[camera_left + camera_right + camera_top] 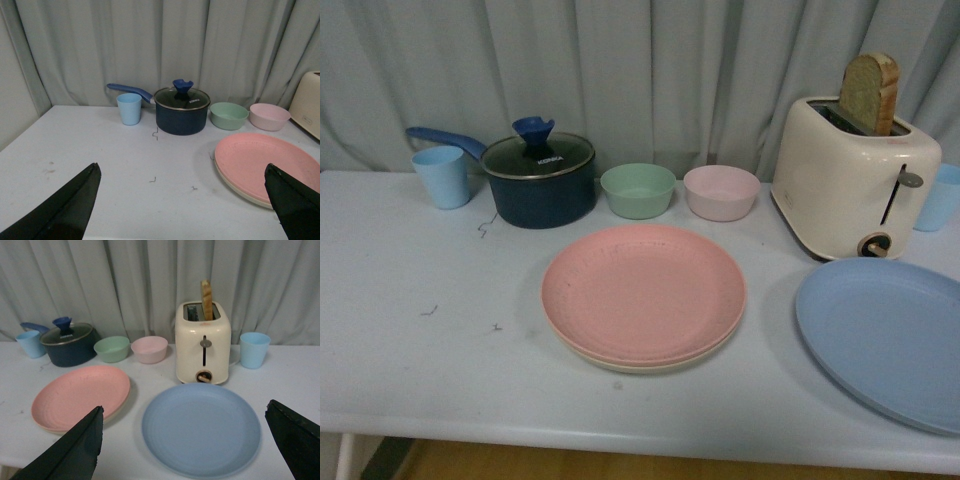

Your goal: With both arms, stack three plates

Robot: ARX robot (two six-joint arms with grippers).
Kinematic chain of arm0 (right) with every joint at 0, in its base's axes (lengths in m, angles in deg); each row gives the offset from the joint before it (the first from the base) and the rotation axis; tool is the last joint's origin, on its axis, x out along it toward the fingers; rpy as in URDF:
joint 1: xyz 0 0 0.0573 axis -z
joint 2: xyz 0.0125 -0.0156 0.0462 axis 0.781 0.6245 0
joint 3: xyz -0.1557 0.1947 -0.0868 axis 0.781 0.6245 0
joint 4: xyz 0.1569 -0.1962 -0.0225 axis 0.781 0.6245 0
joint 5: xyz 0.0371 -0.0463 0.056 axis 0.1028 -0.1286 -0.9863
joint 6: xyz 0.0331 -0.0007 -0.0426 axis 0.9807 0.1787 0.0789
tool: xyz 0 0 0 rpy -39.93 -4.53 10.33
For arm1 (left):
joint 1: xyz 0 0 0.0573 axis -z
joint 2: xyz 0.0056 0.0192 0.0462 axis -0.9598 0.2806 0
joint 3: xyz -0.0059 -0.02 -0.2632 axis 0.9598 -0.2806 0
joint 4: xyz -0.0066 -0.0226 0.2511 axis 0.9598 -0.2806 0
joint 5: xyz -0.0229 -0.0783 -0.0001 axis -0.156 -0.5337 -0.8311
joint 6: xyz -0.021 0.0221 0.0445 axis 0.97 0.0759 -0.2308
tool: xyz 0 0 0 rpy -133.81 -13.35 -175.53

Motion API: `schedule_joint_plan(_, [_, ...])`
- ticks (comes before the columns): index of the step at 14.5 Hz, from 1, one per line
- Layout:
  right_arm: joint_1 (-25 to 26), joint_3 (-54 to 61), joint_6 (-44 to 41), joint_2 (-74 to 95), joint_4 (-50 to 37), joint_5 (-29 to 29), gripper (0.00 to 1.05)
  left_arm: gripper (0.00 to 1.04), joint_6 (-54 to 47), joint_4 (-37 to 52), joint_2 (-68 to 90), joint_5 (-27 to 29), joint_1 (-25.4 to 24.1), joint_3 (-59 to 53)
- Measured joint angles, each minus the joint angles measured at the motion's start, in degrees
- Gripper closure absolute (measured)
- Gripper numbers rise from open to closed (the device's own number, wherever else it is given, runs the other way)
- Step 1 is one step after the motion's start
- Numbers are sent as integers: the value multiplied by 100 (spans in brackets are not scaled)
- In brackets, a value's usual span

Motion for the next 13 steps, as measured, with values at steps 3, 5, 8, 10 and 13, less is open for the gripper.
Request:
schedule_joint_plan(3, [1351, -837, 273, 3241, -2841, -1377, 6, 7, 0, -2, 0, 22, 0, 0])
schedule_joint_plan(5, [1484, -2133, 505, 5637, -3587, -393, 6, 7, 0, -2, 0, 22, 0, 0])
schedule_joint_plan(8, [1150, -4315, 680, 8889, -1945, 1224, 6, 7, 0, -2, 0, 20, 0, 0])
schedule_joint_plan(10, [861, -4752, 634, 9729, -1565, 1598, 6, 7, 0, -4, 0, 22, 0, 0])
schedule_joint_plan(13, [573, -5027, 616, 10642, -1268, 1784, 6, 7, 0, -4, 0, 20, 0, 0])
